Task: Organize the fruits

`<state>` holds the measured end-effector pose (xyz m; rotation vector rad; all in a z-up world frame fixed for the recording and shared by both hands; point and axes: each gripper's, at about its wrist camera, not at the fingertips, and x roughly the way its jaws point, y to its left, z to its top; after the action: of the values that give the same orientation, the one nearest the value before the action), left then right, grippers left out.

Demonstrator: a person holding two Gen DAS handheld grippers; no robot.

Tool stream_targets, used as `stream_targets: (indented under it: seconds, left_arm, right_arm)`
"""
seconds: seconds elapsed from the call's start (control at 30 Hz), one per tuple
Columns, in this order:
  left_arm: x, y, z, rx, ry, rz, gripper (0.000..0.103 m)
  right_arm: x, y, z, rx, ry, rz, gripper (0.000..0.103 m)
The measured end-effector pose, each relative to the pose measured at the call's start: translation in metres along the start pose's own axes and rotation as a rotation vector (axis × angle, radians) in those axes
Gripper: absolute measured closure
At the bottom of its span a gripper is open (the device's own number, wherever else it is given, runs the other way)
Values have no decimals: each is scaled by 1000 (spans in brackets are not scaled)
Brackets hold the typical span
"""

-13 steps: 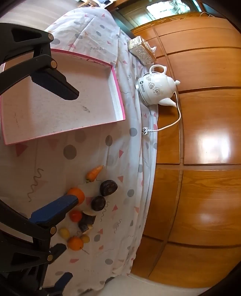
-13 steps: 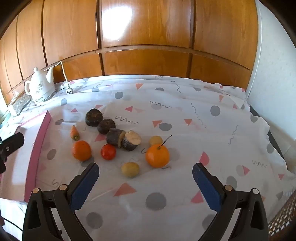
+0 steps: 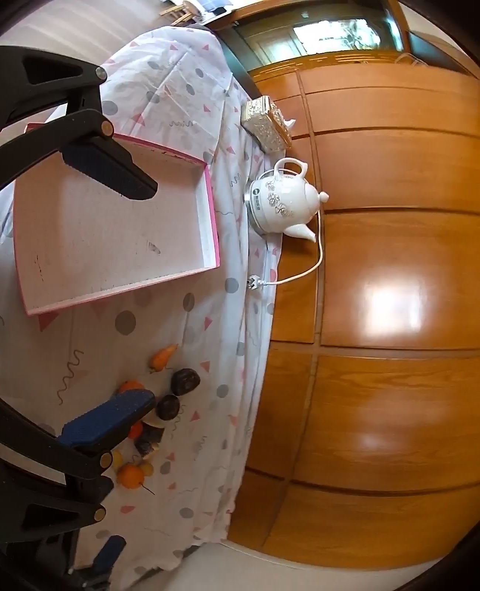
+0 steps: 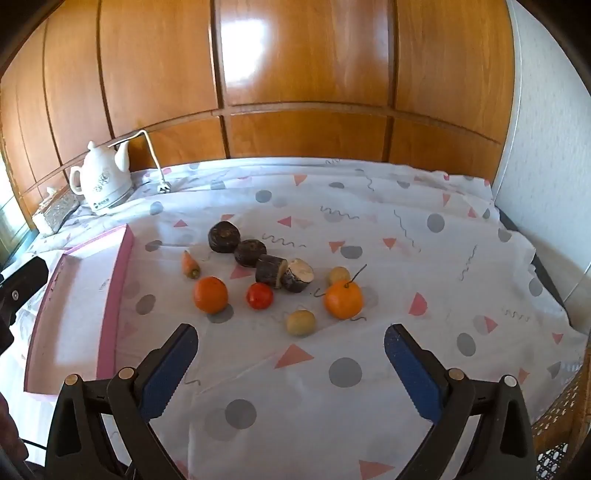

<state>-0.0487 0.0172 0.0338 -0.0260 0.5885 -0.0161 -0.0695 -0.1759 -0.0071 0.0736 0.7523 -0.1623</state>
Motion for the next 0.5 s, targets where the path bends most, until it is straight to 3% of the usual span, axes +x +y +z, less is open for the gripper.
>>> stream_targets:
  seconds: [0.5]
  left_arm:
    - [-29, 18, -1, -20, -67, -77, 0]
  right_arm:
    - [-31, 0, 3, -18, -45, -43, 0]
